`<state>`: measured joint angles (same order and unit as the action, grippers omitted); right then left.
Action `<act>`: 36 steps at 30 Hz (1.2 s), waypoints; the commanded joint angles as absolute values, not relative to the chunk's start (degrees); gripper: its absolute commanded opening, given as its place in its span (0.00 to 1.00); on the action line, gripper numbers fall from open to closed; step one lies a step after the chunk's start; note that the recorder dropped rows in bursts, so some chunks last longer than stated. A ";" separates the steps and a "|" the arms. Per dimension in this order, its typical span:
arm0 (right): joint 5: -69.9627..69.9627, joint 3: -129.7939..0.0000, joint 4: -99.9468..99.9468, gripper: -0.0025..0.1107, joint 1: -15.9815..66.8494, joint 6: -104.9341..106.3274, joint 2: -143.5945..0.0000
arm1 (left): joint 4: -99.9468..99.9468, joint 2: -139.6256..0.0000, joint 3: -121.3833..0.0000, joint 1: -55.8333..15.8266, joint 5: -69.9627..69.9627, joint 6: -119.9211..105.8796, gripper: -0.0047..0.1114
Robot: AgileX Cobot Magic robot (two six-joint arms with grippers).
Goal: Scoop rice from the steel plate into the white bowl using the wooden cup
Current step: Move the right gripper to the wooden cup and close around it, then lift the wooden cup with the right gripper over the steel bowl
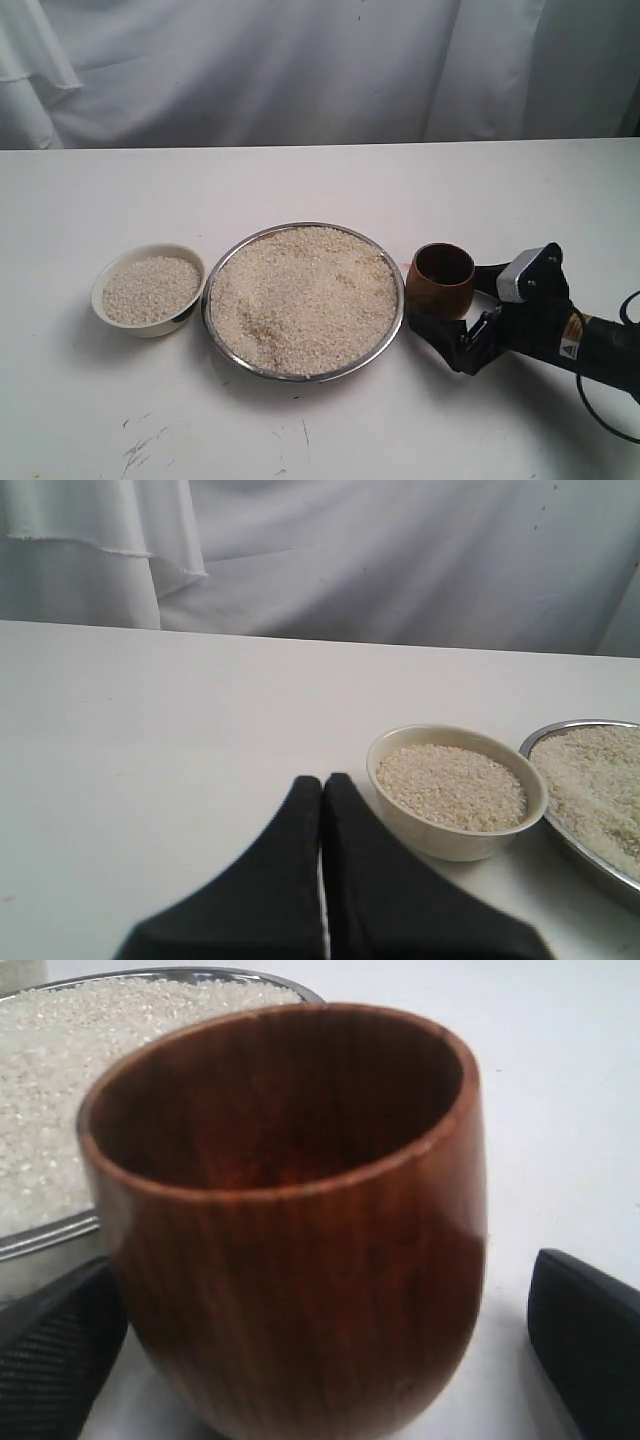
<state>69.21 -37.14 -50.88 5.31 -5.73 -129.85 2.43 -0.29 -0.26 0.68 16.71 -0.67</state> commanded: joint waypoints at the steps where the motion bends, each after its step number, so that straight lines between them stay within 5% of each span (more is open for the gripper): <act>1: 69.96 -37.63 -51.75 0.87 5.10 -6.45 -129.86 | 2.48 0.00 0.00 0.60 16.34 -0.49 0.04; 27: 69.96 -39.84 -57.04 0.42 5.10 -16.61 -129.86 | 2.48 0.00 0.00 0.60 16.34 -0.49 0.04; 31: 69.96 -39.84 -57.73 0.27 5.10 -15.82 -129.86 | 2.48 0.00 0.00 0.60 16.34 -0.49 0.04; 34: 69.96 -39.84 -57.51 0.02 5.10 -15.65 -128.65 | 2.48 0.00 0.00 0.60 16.34 -0.49 0.04; 36: 69.96 -39.84 -54.05 0.02 5.10 -15.29 -126.25 | 2.48 0.00 0.00 0.60 16.34 -0.49 0.04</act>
<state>68.61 -39.51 -55.68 5.18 -16.24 -128.93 2.43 -0.29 -0.26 0.68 16.71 -0.67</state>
